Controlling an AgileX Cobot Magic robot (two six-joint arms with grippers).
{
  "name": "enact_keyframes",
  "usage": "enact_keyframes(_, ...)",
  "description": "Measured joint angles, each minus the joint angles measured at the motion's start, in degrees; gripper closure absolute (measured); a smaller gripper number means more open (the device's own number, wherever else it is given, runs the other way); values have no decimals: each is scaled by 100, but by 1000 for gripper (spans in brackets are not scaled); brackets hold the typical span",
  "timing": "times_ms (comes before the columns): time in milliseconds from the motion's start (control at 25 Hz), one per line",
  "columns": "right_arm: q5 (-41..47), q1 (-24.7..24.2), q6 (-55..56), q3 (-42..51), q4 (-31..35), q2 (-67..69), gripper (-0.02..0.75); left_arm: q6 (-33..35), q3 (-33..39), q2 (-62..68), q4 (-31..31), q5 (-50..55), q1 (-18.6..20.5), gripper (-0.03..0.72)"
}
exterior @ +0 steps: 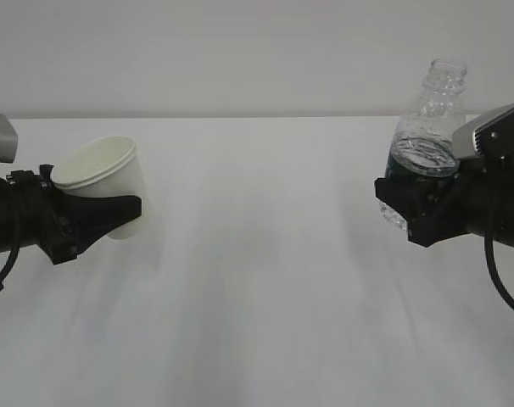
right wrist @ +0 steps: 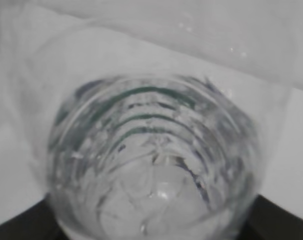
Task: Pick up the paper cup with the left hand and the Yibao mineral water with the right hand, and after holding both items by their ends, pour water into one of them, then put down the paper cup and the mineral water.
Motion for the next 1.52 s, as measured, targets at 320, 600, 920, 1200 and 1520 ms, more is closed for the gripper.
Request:
enact_keyframes(320,243,0,391,10,-398,-292,303,-615,0,-256,741,103,-21,238)
enact_keyframes(600,326,0,710,10,-786,-315,303,-754,0,-259,960,192,-421,238)
enact_keyframes(920,360,0,899,10,-1092,-315,303,-838,0,-259,982,272,-818,238)
enact_keyframes(1200,360,0,1066,10,-1456,-315,303,-860,0,-259,947,334,-1186,238)
enact_keyframes(1520,360,0,1171,10,-1776,-325,303,-860,-181,-259,1160,537,-1416,238)
